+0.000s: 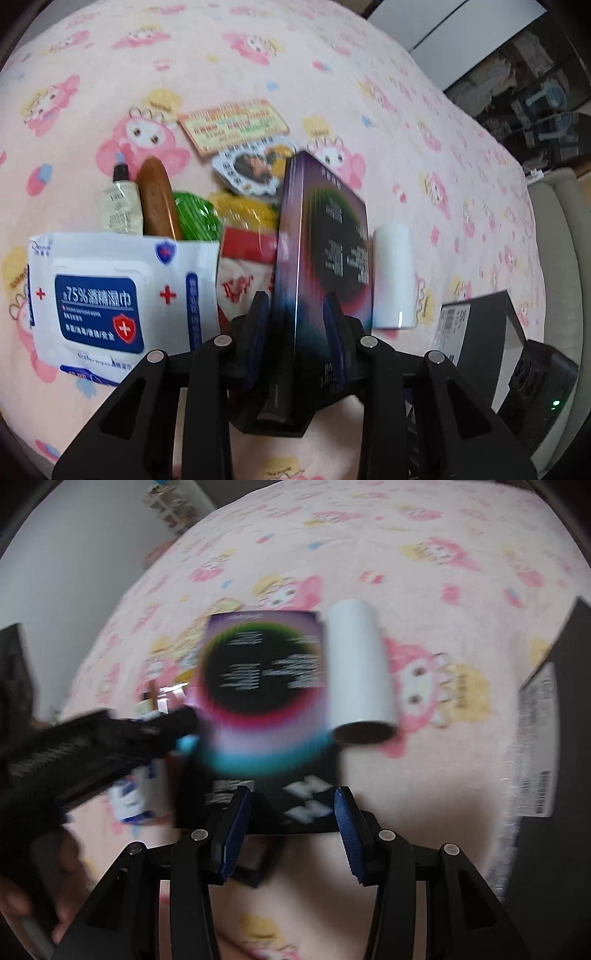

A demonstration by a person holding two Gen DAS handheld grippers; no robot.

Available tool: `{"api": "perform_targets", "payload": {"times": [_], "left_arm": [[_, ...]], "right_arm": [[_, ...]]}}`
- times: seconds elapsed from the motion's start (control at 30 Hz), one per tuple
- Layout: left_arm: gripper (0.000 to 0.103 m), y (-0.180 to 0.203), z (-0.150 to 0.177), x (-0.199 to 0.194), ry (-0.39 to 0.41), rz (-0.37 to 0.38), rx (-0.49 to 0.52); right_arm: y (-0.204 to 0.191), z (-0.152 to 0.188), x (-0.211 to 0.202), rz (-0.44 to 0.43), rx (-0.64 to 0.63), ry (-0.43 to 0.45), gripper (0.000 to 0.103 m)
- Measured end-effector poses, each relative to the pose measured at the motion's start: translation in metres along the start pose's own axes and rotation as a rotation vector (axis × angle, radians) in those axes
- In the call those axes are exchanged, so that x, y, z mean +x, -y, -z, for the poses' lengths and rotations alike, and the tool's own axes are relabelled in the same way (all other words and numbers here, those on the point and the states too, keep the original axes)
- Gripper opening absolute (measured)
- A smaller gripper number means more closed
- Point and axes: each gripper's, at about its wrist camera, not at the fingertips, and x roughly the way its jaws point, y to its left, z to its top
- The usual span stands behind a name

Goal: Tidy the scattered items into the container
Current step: 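Lift the screen-protector box with the right gripper and carry it to the black box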

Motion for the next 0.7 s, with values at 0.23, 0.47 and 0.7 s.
{"api": "perform_targets", "payload": {"times": [0.23, 0.47, 0.7], "left_arm": [[0.037, 0.003, -0.001, 0.013, -0.035, -0.011, 0.017], [0.042, 0.007, -0.001, 0.025, -0.069, -0.026, 0.036], [0.047, 0.01, 0.008, 0.027, -0.096, -0.046, 0.04]], "right_arm": [[0.021, -0.017, 0.022, -0.07, 0.131, -0.027, 0.065], [0.007, -0.015, 0.022, -0.157, 0.121, -0.018, 0.06], [0.01, 0.022, -0.011, -0.173, 0.096, -0.042, 0.049]]}}
